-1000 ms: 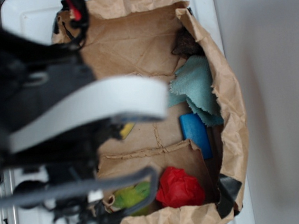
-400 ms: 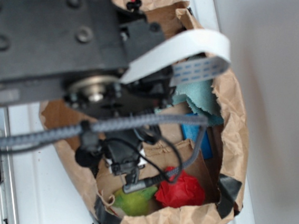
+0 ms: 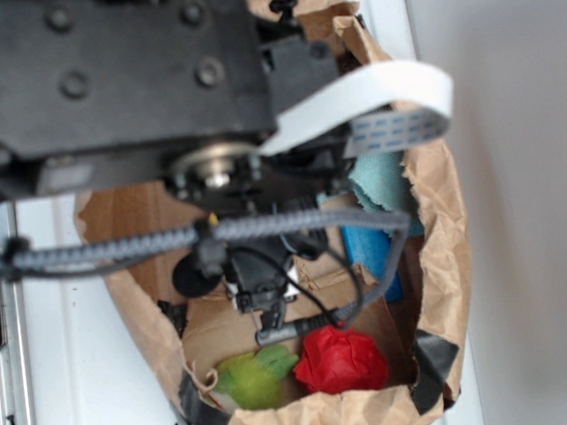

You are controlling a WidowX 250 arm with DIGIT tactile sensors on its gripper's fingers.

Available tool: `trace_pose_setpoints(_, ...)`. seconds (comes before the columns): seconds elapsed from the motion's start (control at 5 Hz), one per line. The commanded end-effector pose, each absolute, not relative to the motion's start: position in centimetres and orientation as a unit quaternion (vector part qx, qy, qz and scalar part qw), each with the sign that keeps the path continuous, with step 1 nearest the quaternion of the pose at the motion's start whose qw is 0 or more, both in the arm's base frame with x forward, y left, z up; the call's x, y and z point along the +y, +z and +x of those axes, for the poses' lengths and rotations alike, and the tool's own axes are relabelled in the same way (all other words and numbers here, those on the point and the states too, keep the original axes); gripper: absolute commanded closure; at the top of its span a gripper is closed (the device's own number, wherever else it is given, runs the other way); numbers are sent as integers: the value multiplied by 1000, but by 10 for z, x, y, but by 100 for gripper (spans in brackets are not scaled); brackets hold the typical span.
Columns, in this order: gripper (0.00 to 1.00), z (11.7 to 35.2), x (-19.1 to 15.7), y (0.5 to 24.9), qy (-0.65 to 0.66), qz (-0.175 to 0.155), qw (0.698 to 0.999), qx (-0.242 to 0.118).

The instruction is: Grab the rock.

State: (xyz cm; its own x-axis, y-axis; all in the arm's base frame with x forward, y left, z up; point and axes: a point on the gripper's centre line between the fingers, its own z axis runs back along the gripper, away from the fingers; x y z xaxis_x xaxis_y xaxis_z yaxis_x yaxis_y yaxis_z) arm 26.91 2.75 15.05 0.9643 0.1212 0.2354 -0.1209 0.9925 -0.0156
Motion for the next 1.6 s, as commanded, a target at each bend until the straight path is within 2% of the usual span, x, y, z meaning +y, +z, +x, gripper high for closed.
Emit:
trace_pose_setpoints(0.0,0,282,46,143,62,-18,986,-154)
trace_pose_setpoints(0.2,0,290,53,133,52,-31,987,-150)
trace_pose_setpoints(0.6,0,306,59,102,46,-1,990,-130)
trace_pose_setpoints(0.8,0,316,64,94,49,11,989,-137)
trace_pose_setpoints(1.4,0,336,95,110,72,34,982,-171)
